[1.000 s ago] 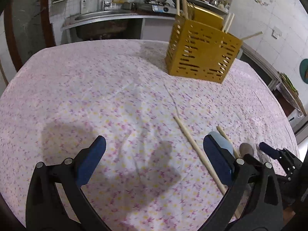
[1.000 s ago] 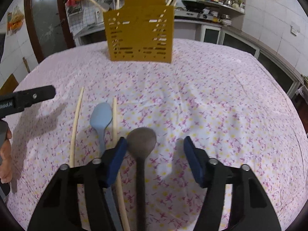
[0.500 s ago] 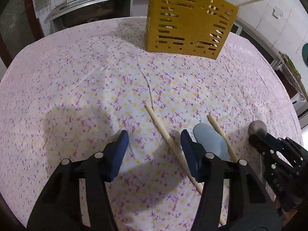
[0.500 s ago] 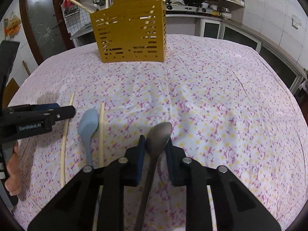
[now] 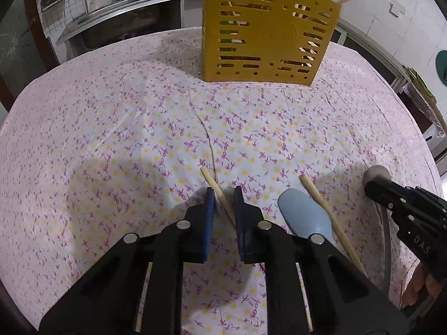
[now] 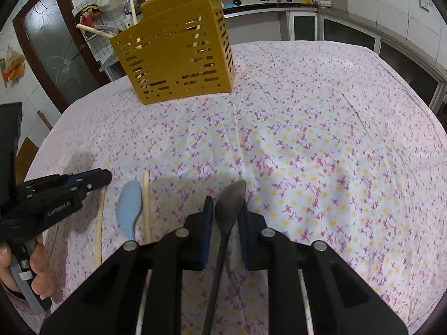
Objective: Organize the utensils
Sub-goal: 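Close the left tool on the chopstick while the right tool closes on the dark grey spoon, then lift the chopstick with the left tool while the right tool carries the dark spoon toward the holder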
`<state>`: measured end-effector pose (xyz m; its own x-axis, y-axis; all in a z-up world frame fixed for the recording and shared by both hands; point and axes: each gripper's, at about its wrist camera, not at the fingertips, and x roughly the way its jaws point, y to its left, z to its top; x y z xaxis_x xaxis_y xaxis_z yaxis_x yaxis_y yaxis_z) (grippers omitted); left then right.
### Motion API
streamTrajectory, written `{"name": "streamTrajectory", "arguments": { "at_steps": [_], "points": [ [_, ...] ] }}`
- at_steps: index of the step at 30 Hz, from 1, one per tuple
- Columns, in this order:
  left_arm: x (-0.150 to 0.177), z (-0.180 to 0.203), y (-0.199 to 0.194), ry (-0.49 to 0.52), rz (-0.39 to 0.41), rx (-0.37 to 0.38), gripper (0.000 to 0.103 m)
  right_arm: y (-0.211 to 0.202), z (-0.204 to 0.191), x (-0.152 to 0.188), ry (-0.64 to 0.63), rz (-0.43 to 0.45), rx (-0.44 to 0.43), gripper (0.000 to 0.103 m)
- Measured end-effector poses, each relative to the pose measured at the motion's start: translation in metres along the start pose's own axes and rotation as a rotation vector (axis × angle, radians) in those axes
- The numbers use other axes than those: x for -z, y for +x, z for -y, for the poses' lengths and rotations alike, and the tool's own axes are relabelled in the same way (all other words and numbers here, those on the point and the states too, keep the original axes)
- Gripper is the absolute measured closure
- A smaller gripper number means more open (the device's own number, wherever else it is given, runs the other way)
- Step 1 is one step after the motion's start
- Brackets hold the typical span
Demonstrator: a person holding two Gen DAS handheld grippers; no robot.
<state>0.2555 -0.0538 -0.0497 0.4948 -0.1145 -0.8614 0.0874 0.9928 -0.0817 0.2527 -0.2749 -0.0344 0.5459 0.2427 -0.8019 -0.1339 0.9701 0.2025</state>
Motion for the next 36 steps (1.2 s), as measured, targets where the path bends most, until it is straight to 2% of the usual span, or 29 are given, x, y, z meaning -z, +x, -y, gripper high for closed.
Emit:
{"name": "streamTrajectory", "arguments": {
  "at_steps": [1,2,5,9,15,20,27,32,35,36],
  "points": [
    [0.000,-0.002,-0.001,-0.001,-0.001,0.006,0.091,0.001,0.000,-0.002,0.003,-0.002,-0.003,0.085],
    [0.000,-0.003,-0.001,-0.002,-0.002,0.013,0.092,0.002,-0.001,-0.001,0.005,-0.003,-0.004,0.091],
    [0.000,-0.004,-0.003,-0.001,0.004,0.025,0.095,0.001,-0.002,-0.002,0.004,0.008,-0.003,0.097],
    [0.001,-0.005,-0.012,0.020,0.023,0.029,0.103,-0.009,0.001,-0.004,0.014,0.037,-0.010,0.097],
    [0.000,-0.005,-0.027,0.037,0.062,0.043,0.103,-0.026,0.001,-0.010,0.015,0.094,-0.024,0.097],
    [-0.001,-0.005,-0.019,0.042,-0.015,0.059,0.103,-0.032,0.001,-0.010,-0.001,0.106,-0.018,0.097],
    [0.003,-0.005,-0.011,0.018,-0.037,0.019,0.103,-0.027,0.003,-0.003,0.000,0.100,-0.018,0.097],
    [0.001,-0.007,-0.008,0.010,-0.044,0.011,0.098,-0.026,0.006,0.000,0.015,0.102,-0.019,0.097],
    [-0.002,-0.005,-0.002,-0.016,-0.063,0.042,0.085,-0.025,0.007,0.001,0.019,0.102,-0.016,0.097],
    [-0.002,-0.005,-0.001,-0.021,-0.061,0.047,0.084,-0.025,0.007,0.002,0.020,0.103,-0.017,0.097]
  ]
}}
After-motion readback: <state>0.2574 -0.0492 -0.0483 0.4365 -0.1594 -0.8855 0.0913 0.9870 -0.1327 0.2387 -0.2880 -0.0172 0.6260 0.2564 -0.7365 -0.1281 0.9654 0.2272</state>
